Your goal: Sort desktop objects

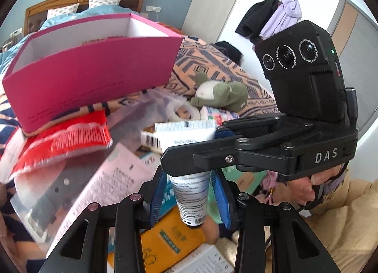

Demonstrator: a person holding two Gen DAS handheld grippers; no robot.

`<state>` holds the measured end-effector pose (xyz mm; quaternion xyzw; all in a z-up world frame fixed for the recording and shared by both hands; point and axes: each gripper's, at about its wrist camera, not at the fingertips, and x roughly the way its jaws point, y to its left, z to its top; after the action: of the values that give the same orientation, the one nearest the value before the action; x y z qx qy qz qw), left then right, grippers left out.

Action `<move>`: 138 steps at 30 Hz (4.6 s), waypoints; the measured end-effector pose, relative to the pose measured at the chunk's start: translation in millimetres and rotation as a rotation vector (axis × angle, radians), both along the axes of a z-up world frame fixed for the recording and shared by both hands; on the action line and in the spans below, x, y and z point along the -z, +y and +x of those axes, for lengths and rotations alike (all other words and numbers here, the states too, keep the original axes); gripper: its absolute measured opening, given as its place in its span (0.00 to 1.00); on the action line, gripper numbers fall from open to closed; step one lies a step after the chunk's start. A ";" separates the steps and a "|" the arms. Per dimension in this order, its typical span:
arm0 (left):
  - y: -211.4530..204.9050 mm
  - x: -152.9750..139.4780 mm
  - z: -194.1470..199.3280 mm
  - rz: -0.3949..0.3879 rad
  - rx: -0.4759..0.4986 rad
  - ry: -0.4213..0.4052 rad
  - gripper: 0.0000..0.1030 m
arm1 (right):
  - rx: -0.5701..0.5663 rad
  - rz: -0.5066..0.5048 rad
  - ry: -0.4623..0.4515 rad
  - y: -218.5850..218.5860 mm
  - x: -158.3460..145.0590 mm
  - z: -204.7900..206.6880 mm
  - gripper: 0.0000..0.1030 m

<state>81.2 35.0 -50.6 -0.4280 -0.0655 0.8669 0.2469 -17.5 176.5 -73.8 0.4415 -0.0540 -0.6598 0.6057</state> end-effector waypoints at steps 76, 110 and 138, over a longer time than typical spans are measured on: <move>-21.0 4.7 -107.8 -0.096 -0.024 -0.104 0.49 | -0.084 0.362 0.195 -57.7 11.9 -113.8 0.31; -26.1 -46.3 -103.5 -0.178 -0.017 0.095 0.58 | -0.002 0.031 0.013 -2.0 -27.9 -123.8 0.26; -4.6 -41.8 -100.0 -0.292 0.130 0.216 0.63 | 0.016 0.057 0.031 1.8 -26.1 -120.3 0.26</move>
<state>-18.8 30.3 -8.7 -0.3673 0.1157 0.8902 0.2433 -137.8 178.3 -47.7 0.4478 -0.0295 -0.6726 0.5884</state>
